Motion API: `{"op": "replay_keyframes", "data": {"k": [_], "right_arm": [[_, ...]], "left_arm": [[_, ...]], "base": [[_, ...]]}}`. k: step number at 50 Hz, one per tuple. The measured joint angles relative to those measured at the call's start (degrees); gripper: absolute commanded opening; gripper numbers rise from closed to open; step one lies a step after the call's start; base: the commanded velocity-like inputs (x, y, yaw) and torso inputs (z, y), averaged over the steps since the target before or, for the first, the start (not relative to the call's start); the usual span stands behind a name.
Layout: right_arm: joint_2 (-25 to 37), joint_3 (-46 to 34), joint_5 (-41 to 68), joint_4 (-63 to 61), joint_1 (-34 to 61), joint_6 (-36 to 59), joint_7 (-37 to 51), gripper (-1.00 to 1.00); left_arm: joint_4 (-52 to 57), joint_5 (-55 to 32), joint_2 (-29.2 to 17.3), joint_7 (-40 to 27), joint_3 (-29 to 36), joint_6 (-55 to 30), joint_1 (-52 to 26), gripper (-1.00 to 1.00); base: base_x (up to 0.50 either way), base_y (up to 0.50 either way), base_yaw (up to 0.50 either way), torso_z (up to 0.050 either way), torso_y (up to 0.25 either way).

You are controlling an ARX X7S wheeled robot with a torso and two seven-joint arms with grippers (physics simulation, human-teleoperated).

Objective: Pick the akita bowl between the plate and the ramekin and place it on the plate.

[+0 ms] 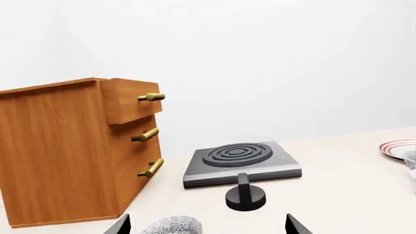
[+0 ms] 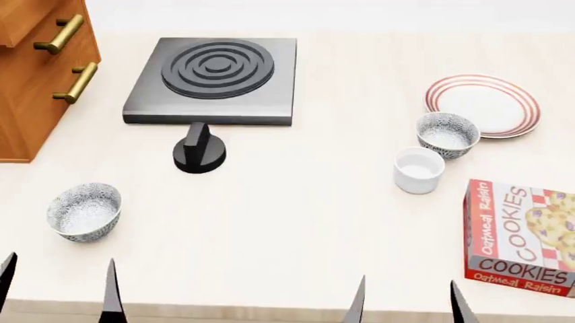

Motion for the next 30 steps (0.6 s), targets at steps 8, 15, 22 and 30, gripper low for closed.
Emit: {"op": "replay_keyframes", "data": {"k": [8, 15, 22, 30], "right_arm": [[1.3, 0.1, 1.7, -3.9, -1.0, -1.6, -0.3, 1.00], [2.2, 0.0, 2.6, -5.6, -1.6, -3.1, -0.3, 1.00], [3.0, -0.2, 3.2, -6.5, -2.2, -4.2, -0.3, 1.00], [3.7, -0.6, 3.8, -6.8, -2.4, -5.1, -0.4, 1.00]], "left_arm": [[2.1, -0.1, -1.1, -0.9, 0.3, 1.9, 0.6, 1.00], [2.8, -0.7, -1.8, -1.3, 0.5, 3.2, 0.9, 1.00], [3.1, -1.5, -2.3, -1.7, 0.7, 4.2, 1.1, 1.00], [3.3, -2.4, -2.9, -2.0, 1.0, 4.8, 1.2, 1.00]], "base": [[0.47, 0.00, 0.00, 0.000, 0.000], [0.50, 0.00, 0.00, 0.000, 0.000], [0.50, 0.00, 0.00, 0.000, 0.000], [0.50, 0.00, 0.00, 0.000, 0.000]]}}
